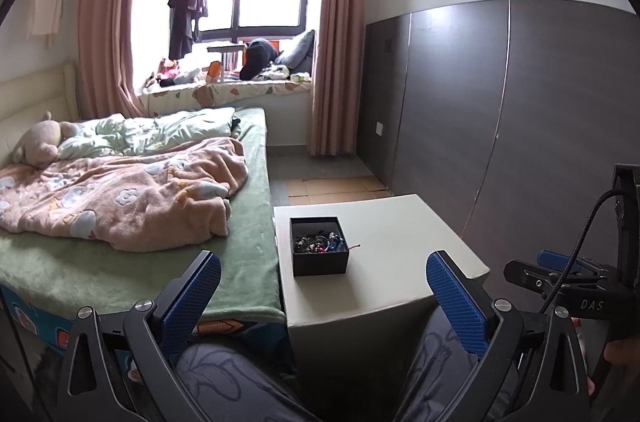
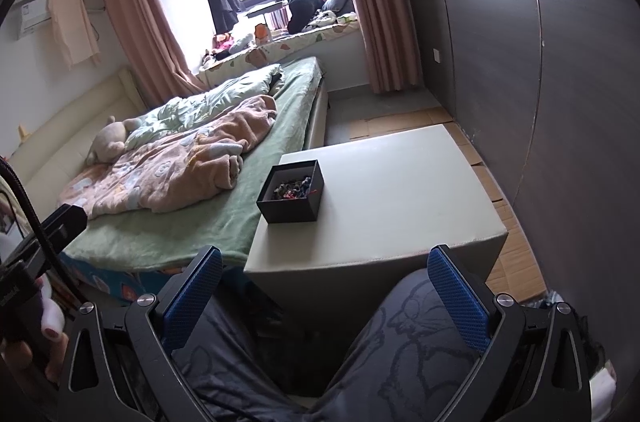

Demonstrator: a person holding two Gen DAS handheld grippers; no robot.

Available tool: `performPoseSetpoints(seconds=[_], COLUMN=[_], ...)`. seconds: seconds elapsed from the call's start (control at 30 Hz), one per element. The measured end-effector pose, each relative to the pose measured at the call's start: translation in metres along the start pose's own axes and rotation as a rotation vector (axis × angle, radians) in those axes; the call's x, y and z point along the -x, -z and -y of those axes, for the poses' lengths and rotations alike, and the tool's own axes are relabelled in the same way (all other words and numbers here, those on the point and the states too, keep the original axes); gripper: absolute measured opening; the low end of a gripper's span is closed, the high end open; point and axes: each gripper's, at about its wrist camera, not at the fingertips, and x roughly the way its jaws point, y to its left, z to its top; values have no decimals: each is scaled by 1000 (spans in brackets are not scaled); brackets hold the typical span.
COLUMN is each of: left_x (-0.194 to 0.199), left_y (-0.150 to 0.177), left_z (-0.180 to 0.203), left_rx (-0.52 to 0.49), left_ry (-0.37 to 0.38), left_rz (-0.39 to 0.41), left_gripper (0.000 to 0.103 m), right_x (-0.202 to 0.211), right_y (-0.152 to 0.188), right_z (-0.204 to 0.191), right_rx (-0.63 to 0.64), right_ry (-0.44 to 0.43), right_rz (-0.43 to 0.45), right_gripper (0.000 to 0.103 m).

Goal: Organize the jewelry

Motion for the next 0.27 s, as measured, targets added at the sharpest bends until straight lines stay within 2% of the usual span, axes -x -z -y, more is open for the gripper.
performPoseSetpoints(seconds=[0.27], left_x=[-2], left_y=[2], left_z=[1], left_rx=[-13], left_ry=[8], left_rz=[2], left_gripper=[102], right_x=[-5], right_y=[1], right_z=[0], right_rx=[-2], right_ry=[8], right_rz=[-12], right_gripper=[103])
